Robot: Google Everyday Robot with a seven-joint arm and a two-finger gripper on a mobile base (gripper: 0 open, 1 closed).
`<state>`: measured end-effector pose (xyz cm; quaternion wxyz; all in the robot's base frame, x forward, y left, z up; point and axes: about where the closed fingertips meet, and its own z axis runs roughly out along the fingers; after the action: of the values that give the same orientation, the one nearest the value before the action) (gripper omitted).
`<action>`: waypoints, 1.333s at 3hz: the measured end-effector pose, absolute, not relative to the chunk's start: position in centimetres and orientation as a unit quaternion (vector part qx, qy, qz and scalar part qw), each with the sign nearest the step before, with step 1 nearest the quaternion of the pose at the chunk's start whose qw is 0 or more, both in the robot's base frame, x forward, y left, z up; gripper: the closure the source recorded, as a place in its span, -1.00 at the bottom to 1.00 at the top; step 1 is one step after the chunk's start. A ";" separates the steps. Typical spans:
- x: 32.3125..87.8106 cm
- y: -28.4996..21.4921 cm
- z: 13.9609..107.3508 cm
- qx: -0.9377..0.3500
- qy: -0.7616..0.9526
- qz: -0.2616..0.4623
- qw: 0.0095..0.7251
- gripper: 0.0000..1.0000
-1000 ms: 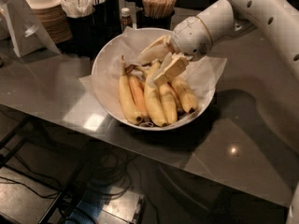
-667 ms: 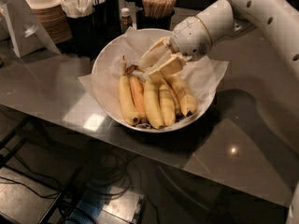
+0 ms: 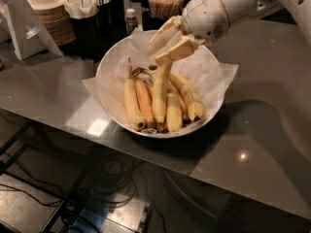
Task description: Pick banana from white bowl
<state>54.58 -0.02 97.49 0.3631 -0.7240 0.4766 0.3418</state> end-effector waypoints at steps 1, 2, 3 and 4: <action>53.5 -0.7 102.3 -0.736 0.459 0.300 0.397 1.00; 50.5 -1.2 106.7 -0.749 0.435 0.253 0.431 1.00; 45.7 -0.8 110.3 -0.770 0.404 0.198 0.452 1.00; 39.7 -0.5 113.3 -0.789 0.371 0.143 0.468 1.00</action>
Offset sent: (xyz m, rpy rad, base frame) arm -0.0872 -0.0235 0.1470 0.0258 -0.4008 -0.0351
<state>39.71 -0.49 113.26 0.4683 -0.7891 0.3708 0.1434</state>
